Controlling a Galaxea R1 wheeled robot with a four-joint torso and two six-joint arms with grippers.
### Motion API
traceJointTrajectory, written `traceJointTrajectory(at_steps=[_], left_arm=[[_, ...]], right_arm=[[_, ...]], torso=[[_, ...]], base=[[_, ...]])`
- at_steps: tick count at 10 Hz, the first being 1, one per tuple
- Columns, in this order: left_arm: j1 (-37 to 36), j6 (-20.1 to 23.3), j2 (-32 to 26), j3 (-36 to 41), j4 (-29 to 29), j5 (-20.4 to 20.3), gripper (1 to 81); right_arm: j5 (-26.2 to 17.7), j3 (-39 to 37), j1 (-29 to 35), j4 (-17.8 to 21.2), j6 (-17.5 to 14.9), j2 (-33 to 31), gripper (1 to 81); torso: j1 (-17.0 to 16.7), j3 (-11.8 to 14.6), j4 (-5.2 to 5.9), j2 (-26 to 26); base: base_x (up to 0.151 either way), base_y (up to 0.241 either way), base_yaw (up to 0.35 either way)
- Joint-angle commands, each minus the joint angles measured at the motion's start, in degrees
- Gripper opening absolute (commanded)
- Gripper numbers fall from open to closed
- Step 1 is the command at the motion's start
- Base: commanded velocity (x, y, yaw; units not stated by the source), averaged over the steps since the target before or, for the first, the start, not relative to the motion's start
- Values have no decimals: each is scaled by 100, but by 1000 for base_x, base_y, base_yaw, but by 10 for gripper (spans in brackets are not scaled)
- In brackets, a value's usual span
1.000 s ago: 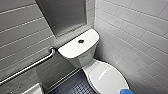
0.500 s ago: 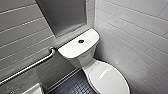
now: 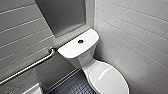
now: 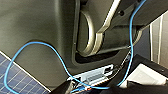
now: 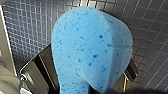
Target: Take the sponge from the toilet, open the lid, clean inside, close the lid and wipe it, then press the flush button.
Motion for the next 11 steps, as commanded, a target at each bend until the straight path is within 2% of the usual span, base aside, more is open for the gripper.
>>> traceJointTrajectory(at_steps=[1, 2, 3, 4, 6, 8, 11], left_arm=[[130, 12, -70, 56, 26, 519, 811], [130, 12, -79, 30, 26, 519, 811], [130, 21, -79, 12, 35, 519, 811], [130, 21, -96, 3, 27, 519, 811], [130, 12, -167, 3, 9, 501, 811], [130, 12, -202, -5, -9, 484, 811], [130, 3, -149, -250, -27, 343, 811]], right_arm=[[331, -707, -647, -750, -21, 485, 10], [331, -830, -700, -873, -30, 617, 10], [331, -996, -752, -908, -30, 766, 10], [339, -1214, -805, -935, -30, 931, 10], [331, -1595, -885, -987, -30, 1241, 10], [331, -1867, -964, -1084, -21, 1487, 10], [305, -2586, -1060, -1312, -21, 2022, 10]], torso=[[0, 0, 11, 0], [0, 0, -107, 0], [-369, 0, -216, 573], [-380, 2, -282, 588], [-518, 530, -304, 798], [-699, 754, -304, 1095], [-1080, 1356, -304, 1674]], base=[[0, 0, 0], [0, 0, 0], [0, 0, 0], [0, 0, 0], [0, 0, 0], [0, 0, 0], [0, 0, 0]])
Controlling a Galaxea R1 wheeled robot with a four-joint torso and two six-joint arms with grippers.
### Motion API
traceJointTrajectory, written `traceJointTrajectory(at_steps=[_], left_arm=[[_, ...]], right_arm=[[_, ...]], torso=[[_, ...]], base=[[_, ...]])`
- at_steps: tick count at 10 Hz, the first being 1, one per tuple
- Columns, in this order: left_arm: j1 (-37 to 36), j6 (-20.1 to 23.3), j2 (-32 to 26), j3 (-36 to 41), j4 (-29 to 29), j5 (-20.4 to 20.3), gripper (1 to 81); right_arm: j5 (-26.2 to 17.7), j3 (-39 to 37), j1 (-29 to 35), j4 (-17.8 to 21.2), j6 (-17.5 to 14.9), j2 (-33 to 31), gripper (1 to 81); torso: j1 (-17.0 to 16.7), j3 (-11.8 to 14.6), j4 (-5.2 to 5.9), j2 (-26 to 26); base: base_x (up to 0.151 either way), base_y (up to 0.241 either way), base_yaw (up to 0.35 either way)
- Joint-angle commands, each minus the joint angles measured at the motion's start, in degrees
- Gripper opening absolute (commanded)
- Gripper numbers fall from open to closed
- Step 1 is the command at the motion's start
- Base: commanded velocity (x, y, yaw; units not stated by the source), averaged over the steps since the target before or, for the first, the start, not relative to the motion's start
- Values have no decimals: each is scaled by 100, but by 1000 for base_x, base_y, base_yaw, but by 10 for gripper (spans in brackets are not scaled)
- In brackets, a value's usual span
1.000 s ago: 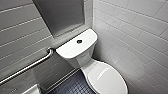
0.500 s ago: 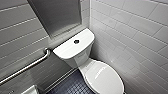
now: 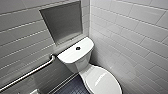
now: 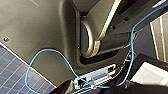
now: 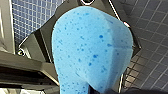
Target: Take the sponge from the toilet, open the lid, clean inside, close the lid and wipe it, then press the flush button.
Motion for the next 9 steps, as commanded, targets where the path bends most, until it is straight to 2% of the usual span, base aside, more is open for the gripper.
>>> traceJointTrajectory(at_steps=[1, 5, 9], left_arm=[[116, 5, 13, -186, -40, 406, 811], [116, 14, 364, -704, 21, 397, 811], [116, 14, 391, -758, 21, 406, 811]], right_arm=[[-299, -469, -216, -404, -8, 225, 10], [-290, -1065, -287, -570, -17, 724, 10], [-308, -1700, -331, -650, -8, 1183, 10]], torso=[[-352, 543, 0, 549], [-889, 1377, 0, 1360], [-1423, 2204, 0, 2166]], base=[[0, 0, 0], [0, 0, 0], [0, 0, 0]])
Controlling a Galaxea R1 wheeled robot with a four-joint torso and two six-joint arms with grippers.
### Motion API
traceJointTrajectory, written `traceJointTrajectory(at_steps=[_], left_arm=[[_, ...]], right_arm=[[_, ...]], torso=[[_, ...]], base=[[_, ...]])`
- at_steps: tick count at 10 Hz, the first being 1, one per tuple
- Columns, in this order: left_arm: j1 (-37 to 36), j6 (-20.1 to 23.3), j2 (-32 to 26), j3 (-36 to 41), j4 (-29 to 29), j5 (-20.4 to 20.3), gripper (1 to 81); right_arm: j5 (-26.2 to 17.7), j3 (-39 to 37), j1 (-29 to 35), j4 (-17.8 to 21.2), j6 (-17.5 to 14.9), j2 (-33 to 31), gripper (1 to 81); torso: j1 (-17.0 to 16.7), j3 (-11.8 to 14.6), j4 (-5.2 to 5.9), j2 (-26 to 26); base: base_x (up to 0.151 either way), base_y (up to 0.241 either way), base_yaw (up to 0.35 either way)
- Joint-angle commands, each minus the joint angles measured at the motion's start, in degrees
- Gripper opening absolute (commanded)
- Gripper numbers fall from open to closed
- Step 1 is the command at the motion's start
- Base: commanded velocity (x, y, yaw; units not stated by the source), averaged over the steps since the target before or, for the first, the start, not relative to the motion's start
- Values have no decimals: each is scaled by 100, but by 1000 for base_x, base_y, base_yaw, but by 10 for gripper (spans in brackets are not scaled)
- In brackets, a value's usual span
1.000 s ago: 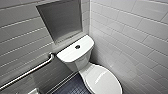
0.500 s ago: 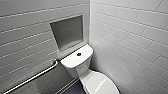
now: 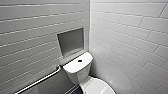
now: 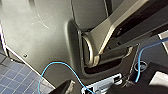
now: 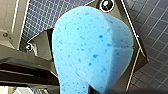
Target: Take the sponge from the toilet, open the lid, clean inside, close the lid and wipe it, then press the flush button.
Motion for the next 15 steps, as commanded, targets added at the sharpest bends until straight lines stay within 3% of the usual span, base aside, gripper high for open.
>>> traceJointTrajectory(at_steps=[1, 4, 10, 11, 15], left_arm=[[-49, 14, -21, 53, 29, 403, 811], [-49, 14, 23, 9, 38, 403, 811], [-50, 14, 401, -597, 73, 403, 811], [-49, 14, 392, -606, 73, 403, 811], [-49, 14, 374, -606, 73, 403, 811]], right_arm=[[-239, -91, -52, -184, -2, 3, 10], [-257, -100, -43, -184, -11, 38, 10], [-318, -671, -69, -193, -19, 460, 10], [-318, -697, -69, -219, -11, 487, 10], [-318, -697, -69, -281, -11, 504, 10]], torso=[[-358, -15, 0, 557], [-684, 236, -2, 1045], [-1504, 256, -2, 2310], [-1642, 609, -2, 2527], [-2127, 1152, -2, 3288]], base=[[0, 0, 0], [0, 0, 0], [0, 0, 0], [0, 0, 0], [0, 0, 0]])
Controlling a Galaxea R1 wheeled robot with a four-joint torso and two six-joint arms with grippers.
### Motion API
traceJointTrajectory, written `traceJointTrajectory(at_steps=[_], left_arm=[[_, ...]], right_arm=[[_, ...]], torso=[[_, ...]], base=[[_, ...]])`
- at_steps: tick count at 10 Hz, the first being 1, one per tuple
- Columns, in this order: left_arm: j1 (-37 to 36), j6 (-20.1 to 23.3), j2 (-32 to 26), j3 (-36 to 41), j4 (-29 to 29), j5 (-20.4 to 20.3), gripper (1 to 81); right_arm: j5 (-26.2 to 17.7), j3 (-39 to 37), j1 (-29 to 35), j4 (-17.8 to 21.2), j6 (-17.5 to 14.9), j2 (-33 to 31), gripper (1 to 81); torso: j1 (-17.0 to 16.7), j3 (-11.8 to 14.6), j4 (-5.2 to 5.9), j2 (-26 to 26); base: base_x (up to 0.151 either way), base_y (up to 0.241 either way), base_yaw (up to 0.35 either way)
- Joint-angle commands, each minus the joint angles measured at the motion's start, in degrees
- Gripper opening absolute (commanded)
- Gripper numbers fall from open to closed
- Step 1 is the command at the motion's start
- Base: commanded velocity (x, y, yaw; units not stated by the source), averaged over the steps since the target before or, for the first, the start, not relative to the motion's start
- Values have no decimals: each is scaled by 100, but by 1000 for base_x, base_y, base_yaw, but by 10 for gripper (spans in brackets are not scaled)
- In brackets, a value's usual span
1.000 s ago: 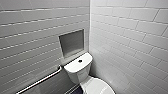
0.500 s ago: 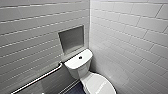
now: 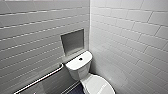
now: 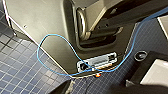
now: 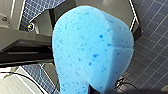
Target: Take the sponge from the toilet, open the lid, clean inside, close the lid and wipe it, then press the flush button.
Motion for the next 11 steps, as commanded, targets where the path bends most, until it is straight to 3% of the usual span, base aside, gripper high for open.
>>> traceJointTrajectory(at_steps=[1, 3, 4, 5, 6, 7, 9, 11], left_arm=[[-32, 14, -5, 36, 35, 411, 811], [-32, 14, -5, 45, 35, 411, 811], [-32, 14, -5, 36, 35, 411, 811], [-32, 14, -5, 36, 35, 411, 811], [-32, 14, -5, 36, 26, 411, 811], [-32, 14, -5, 36, 17, 402, 811], [-32, 14, 13, 36, 26, 402, 811], [-32, 14, 4, 36, 26, 402, 811]], right_arm=[[-240, -9, -31, -121, -8, -80, 10], [-240, -9, -31, -121, -8, -80, 10], [-240, -9, -23, -121, -8, -71, 10], [-240, -9, -14, -121, -8, -71, 10], [-240, -18, -5, -121, -8, -71, 10], [-240, -26, -5, -121, -8, -71, 10], [-240, -44, -22, -121, -8, -71, 10], [-240, -53, -31, -120, -8, -71, 10]], torso=[[-358, 444, 0, 553], [-628, 751, 0, 973], [-770, 453, 0, 1189], [-900, 566, 0, 1388], [-641, 599, 0, 975], [-726, 623, 0, 1110], [-778, 1221, 0, 1191], [-791, 1450, 0, 1218]], base=[[0, 0, 0], [0, 0, 0], [0, 0, 0], [0, 0, 0], [0, 0, 0], [0, 0, 0], [0, 0, 0], [0, 0, 0]])
